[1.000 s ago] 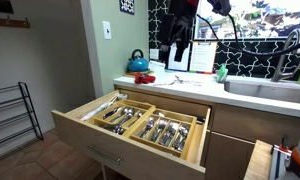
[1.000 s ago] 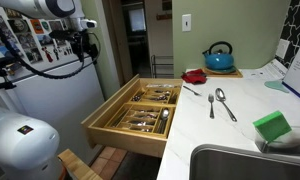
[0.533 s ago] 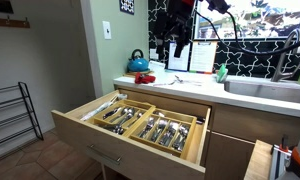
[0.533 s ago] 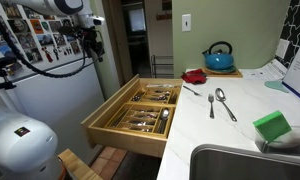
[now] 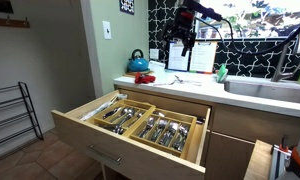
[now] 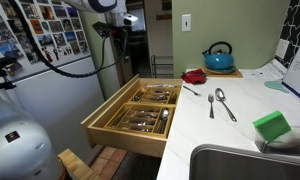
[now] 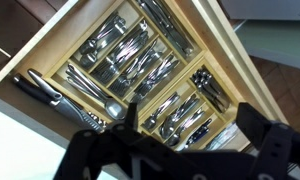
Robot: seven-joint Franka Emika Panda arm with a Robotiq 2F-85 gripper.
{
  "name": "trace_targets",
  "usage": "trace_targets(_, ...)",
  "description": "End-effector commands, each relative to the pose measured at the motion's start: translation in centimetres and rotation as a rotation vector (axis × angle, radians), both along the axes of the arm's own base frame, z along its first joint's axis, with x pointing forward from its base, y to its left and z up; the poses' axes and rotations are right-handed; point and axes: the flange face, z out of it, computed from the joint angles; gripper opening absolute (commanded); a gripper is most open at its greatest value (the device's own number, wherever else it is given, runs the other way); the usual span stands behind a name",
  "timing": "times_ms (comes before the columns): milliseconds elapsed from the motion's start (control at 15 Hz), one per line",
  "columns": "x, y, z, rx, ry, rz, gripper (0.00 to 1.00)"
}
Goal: Turn one fork to the left
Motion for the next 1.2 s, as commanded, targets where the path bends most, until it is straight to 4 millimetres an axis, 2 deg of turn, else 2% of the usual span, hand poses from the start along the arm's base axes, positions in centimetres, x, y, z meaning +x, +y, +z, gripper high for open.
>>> trace_targets(0, 3.6, -3.5, -0.9, 0.038, 0.055, -0.189, 1.00)
trace_targets(267, 7.0, -7.0, -2.8, 0.047, 0.090, -0.407, 1.00)
trace_targets(600, 10.3, -10.9, -6.9, 0.057, 0.136, -0.679, 1.00)
trace_targets(800, 11.5, -13.5, -9.7, 0.069, 0.156, -0.847, 1.00)
trace_targets(933, 12.2, -15.3, -10.5, 0.090, 0.175, -0.958, 1.00)
trace_targets(1000, 12.2, -15.4, -9.9, 0.122, 0.175, -1.010, 1.00)
trace_targets(1067, 11.7, -14.8, -10.4, 0.096, 0.174, -0.920, 1.00)
trace_targets(1133, 11.9, -15.3, -10.4, 0.101, 0.175, -0.955, 1.00)
